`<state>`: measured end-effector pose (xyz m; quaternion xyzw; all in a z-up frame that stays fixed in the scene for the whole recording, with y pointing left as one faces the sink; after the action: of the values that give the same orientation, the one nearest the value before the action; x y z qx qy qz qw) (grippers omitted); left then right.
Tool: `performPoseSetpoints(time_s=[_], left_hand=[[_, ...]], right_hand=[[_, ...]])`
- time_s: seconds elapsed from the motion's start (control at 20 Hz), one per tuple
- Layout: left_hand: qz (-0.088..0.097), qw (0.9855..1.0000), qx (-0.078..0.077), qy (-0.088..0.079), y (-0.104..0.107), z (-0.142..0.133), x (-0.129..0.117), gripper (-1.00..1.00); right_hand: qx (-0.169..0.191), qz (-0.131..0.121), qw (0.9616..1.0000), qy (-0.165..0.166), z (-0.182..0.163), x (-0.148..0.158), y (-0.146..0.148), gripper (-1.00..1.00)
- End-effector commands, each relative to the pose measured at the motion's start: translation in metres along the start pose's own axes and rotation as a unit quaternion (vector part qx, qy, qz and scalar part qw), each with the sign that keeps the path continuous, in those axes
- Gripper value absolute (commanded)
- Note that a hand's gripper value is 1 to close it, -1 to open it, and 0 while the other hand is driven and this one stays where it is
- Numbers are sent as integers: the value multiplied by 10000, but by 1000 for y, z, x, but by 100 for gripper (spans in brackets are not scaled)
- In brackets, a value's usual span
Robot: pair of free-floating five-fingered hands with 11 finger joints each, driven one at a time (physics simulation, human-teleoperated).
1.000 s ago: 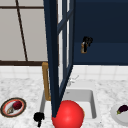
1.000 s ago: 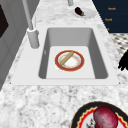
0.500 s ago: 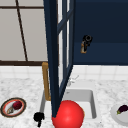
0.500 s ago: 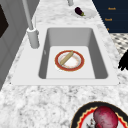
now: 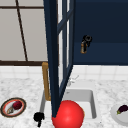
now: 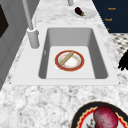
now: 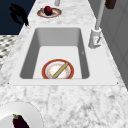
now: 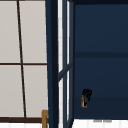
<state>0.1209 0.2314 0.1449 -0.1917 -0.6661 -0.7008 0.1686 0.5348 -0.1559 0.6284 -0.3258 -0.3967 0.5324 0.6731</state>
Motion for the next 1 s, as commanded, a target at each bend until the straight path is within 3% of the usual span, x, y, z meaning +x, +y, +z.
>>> performPoseSetpoints(time_s=[0.0, 0.15, 0.3, 0.5, 0.75, 0.95], left_hand=[[0, 10000, 0, 0, 0, 0, 0, 0], [0, 10000, 0, 0, 0, 0, 0, 0], [0, 10000, 0, 0, 0, 0, 0, 0], [0, 10000, 0, 0, 0, 0, 0, 0], [0, 10000, 0, 0, 0, 0, 0, 0], [0, 10000, 0, 0, 0, 0, 0, 0]], right_hand=[[-2, 12, 10000, 7, -2, 0, -1, -100], [46, 131, 9999, -88, 8, -3, -22, -100], [-3, 94, 10000, -32, 22, -9, -44, -100], [112, -118, 9997, -173, 33, -29, -66, -100], [83, -348, 9986, -381, 39, -53, -75, -100], [-34, -364, 9989, -293, 68, -72, -67, -100]])
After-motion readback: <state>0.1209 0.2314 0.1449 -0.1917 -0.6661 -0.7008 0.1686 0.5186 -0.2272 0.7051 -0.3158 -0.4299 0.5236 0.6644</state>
